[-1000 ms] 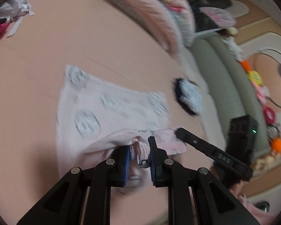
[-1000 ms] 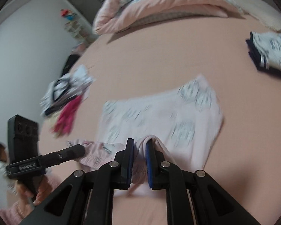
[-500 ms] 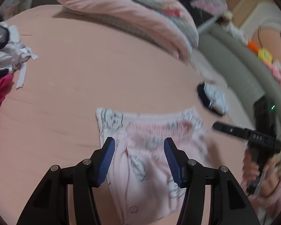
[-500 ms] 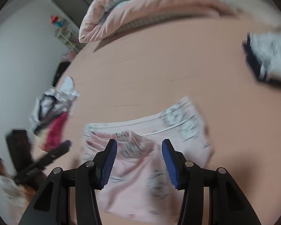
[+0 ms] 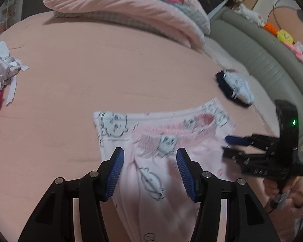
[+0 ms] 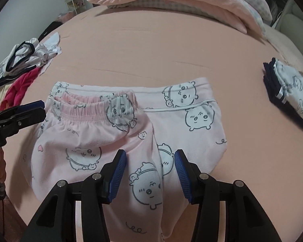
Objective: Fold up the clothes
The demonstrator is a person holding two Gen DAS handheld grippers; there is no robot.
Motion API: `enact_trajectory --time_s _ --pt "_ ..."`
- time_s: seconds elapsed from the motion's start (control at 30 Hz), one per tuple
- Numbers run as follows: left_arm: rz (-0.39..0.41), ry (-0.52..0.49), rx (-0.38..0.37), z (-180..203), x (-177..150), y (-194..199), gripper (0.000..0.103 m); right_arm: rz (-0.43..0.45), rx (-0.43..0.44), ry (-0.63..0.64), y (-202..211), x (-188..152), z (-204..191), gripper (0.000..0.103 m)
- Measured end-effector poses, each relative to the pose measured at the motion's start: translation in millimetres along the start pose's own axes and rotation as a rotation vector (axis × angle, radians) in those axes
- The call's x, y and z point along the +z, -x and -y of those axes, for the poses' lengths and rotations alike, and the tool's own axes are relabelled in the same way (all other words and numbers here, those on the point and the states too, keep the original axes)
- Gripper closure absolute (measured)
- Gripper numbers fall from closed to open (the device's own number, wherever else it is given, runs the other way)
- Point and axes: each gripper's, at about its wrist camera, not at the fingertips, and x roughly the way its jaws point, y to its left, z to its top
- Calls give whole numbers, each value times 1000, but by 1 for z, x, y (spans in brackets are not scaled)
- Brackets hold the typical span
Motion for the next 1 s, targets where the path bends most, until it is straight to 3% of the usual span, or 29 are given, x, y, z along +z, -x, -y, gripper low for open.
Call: enact_trajectory --time_s 0.07,0.17,0.23,0.27,0.3,0.53,0.83,0.93,1.0 --pt "-40 19 -9 -3 -1 -5 55 -19 18 -21 -5 0 7 53" --pt "-65 -8 0 -1 -5 -6 76 -30 40 -14 -7 1 6 54" --pt "-75 -35 14 4 -7 -8 85 -40 71 6 -7 1 2 71" --pt "-77 -43 18 7 -7 -10 89 -45 95 7 -7 1 1 84" --pt "-73 -46 19 10 -6 -11 92 -41 95 14 -6 1 -1 88" --pt "-40 -38 13 15 -3 -5 95 16 70 52 8 -1 -7 96" --pt "95 -27 10 14 21 24 95 172 37 50 47 22 -21 97" --pt "67 -14 17 4 30 9 95 187 15 15 38 36 -16 97" --pt "-6 44 -11 -10 30 -13 94 144 3 -16 19 43 -10 97"
